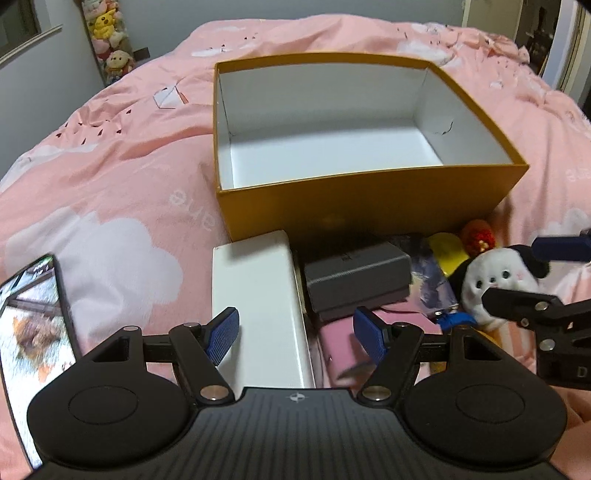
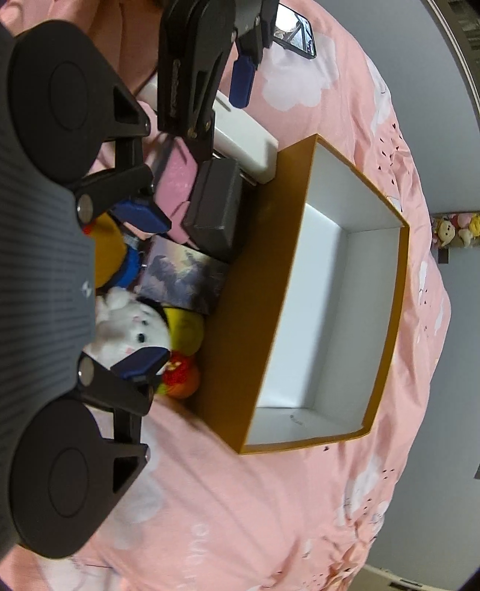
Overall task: Organize objects
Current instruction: 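Move the left gripper to the white power bank and grasp it, then grasp the small gold cube box with the right gripper while left lifts the power bank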
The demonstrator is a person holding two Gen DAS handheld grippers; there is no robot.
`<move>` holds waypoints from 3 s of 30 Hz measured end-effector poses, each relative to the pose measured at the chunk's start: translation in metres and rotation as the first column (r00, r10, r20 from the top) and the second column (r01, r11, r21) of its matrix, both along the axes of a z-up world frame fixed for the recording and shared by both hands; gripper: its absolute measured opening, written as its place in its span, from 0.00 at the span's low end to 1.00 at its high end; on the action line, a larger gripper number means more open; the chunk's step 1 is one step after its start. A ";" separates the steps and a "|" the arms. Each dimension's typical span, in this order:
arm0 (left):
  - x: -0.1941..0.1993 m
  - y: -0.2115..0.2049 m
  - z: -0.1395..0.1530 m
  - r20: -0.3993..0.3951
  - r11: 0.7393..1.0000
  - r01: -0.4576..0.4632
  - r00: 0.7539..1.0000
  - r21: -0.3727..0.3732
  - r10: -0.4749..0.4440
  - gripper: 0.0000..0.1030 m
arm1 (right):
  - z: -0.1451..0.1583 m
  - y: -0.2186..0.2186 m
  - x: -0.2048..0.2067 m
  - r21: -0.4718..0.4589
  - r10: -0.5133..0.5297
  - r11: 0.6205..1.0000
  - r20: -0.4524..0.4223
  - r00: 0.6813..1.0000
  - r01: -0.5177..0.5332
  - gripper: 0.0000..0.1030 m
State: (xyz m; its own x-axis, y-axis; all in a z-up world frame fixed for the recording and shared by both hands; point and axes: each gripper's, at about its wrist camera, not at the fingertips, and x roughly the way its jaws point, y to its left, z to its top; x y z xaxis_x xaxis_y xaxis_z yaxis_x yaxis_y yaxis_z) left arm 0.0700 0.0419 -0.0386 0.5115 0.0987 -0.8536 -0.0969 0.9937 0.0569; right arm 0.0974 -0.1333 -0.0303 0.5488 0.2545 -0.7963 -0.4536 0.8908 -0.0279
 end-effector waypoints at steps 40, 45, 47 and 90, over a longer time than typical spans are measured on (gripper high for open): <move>0.008 0.048 0.021 -0.092 0.999 0.050 0.995 -0.008 -0.051 0.49 | -0.021 0.073 0.043 0.279 0.324 0.918 -0.120 0.938 -0.281 0.13; 0.003 0.061 0.026 -0.079 0.999 0.007 0.997 -0.040 -0.010 0.49 | -0.034 0.102 0.043 0.323 0.432 0.873 -0.165 0.887 -0.365 0.04; 0.003 0.071 0.027 -0.087 0.996 -0.021 0.996 -0.087 0.013 0.49 | -0.038 0.110 0.041 0.351 0.461 0.854 -0.171 0.871 -0.384 0.02; 0.000 0.127 0.032 0.007 0.950 -0.071 0.997 -0.304 0.076 0.35 | -0.082 0.188 0.004 -0.509 0.789 0.467 -0.129 0.601 -0.723 0.67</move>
State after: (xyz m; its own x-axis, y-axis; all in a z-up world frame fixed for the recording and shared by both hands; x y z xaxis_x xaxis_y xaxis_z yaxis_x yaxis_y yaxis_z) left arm 0.0702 0.1691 -0.0063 0.5282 -0.1258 -0.8398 -0.1685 0.9538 -0.2488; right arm 0.1013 0.0549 -0.1128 0.4169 0.2341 -0.8783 -0.9072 0.0471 -0.4181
